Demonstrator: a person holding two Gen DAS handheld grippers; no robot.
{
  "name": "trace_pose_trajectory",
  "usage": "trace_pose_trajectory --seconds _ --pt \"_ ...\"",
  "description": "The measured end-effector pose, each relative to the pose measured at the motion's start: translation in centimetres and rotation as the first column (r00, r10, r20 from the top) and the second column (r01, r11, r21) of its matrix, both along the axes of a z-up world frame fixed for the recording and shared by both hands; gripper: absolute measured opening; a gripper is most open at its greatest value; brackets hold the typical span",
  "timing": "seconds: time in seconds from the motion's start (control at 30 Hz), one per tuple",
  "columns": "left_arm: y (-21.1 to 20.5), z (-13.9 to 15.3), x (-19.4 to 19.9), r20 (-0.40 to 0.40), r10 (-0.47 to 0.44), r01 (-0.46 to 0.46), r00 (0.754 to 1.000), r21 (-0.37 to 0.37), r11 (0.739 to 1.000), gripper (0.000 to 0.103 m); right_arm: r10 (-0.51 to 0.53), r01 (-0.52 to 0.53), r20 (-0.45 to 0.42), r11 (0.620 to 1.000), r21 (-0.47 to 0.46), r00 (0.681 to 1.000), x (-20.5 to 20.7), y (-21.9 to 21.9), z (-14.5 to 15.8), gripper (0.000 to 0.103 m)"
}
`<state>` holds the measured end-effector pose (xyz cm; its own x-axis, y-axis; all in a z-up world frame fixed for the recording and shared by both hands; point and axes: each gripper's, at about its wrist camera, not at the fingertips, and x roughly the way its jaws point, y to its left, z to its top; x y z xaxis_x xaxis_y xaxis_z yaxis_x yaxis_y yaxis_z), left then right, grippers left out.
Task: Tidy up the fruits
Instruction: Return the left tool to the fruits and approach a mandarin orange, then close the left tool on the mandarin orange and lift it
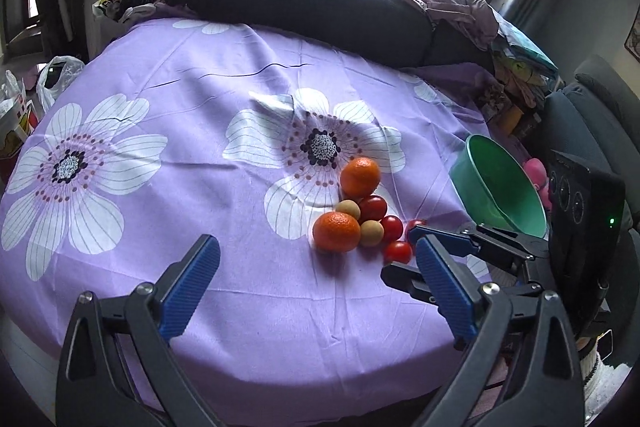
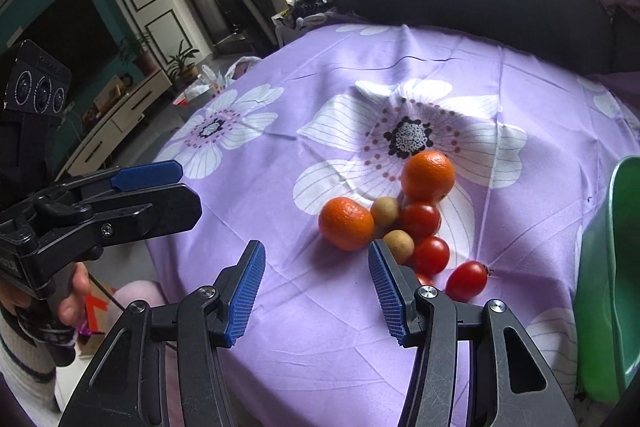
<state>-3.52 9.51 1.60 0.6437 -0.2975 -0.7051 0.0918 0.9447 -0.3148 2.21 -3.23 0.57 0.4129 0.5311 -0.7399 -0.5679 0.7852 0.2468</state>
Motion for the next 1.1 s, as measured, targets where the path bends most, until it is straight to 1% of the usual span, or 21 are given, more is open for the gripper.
trace_pose_trajectory --seconds 0.07,0.17,0.27,0.33,0.4,0.5,0.53,0.57,0.6,0.73,0.8,0.87,1.03,1.1 --pt "-0.4 -0.5 0.7 -0.001 -0.020 0.021 1.000 0.012 1.000 0.099 -0.030 0.030 0.000 0.999 -0.012 1.000 0.2 -0.4 -0.3 0.054" --pt "-0.8 -1.3 1.4 -0.008 -0.056 0.056 0.998 0.005 0.998 0.098 -0.058 0.058 -0.009 0.998 -0.022 0.998 0.2 -1.1 -0.8 0.054" --pt "-0.8 -2.0 1.9 -0.002 -0.082 0.082 0.997 -0.033 0.996 0.098 -0.049 0.049 -0.005 0.998 -0.035 0.999 0.1 -1.3 -0.9 0.054" --pt "-0.8 -2.6 2.4 -0.016 -0.095 0.094 0.995 -0.061 0.994 0.097 -0.040 0.040 -0.002 0.998 -0.048 0.999 0.2 -1.1 -1.1 0.054" --pt "-1.0 -2.9 2.9 -0.024 -0.102 0.100 0.994 -0.063 0.993 0.096 -0.023 0.023 -0.001 0.998 -0.053 1.000 0.4 -0.7 -1.2 0.054" --pt "-1.5 -3.4 3.6 -0.026 -0.130 0.128 0.991 -0.079 0.989 0.091 -0.011 0.013 0.026 0.997 -0.079 1.000 0.8 0.0 -1.2 0.054" --pt "-1.7 -3.6 3.9 -0.030 -0.143 0.140 0.989 -0.087 0.986 0.088 -0.002 0.004 0.027 0.997 -0.080 1.000 1.0 0.2 -1.3 0.054" --pt "-1.8 -3.7 4.1 -0.034 -0.154 0.151 0.987 -0.090 0.984 0.083 0.008 -0.005 0.025 0.997 -0.083 1.000 1.2 0.4 -1.3 0.054" --pt "-2.0 -3.9 4.4 -0.040 -0.161 0.157 0.986 -0.089 0.984 0.081 0.020 -0.018 0.024 0.996 -0.086 1.000 1.3 0.7 -1.4 0.054" --pt "-2.3 -4.6 5.3 -0.073 -0.172 0.166 0.982 -0.077 0.983 0.080 0.060 -0.058 0.023 0.993 -0.100 0.998 1.7 1.9 -1.8 0.054" --pt "-2.4 -4.9 5.8 -0.093 -0.174 0.168 0.980 -0.064 0.984 0.078 0.078 -0.075 0.022 0.991 -0.108 0.997 2.2 2.5 -2.1 0.053" --pt "-2.5 -5.3 6.2 -0.110 -0.186 0.179 0.976 -0.064 0.982 0.071 0.086 -0.084 0.013 0.989 -0.123 0.996 2.6 3.1 -2.5 0.052" --pt "-2.6 -6.0 7.0 -0.139 -0.186 0.179 0.973 -0.062 0.982 0.063 0.089 -0.085 0.021 0.985 -0.151 0.996 3.3 3.5 -2.9 0.051" --pt "-2.8 -6.3 7.1 -0.147 -0.200 0.191 0.969 -0.074 0.979 0.056 0.082 -0.079 0.011 0.983 -0.164 0.997 3.6 3.4 -3.2 0.048"
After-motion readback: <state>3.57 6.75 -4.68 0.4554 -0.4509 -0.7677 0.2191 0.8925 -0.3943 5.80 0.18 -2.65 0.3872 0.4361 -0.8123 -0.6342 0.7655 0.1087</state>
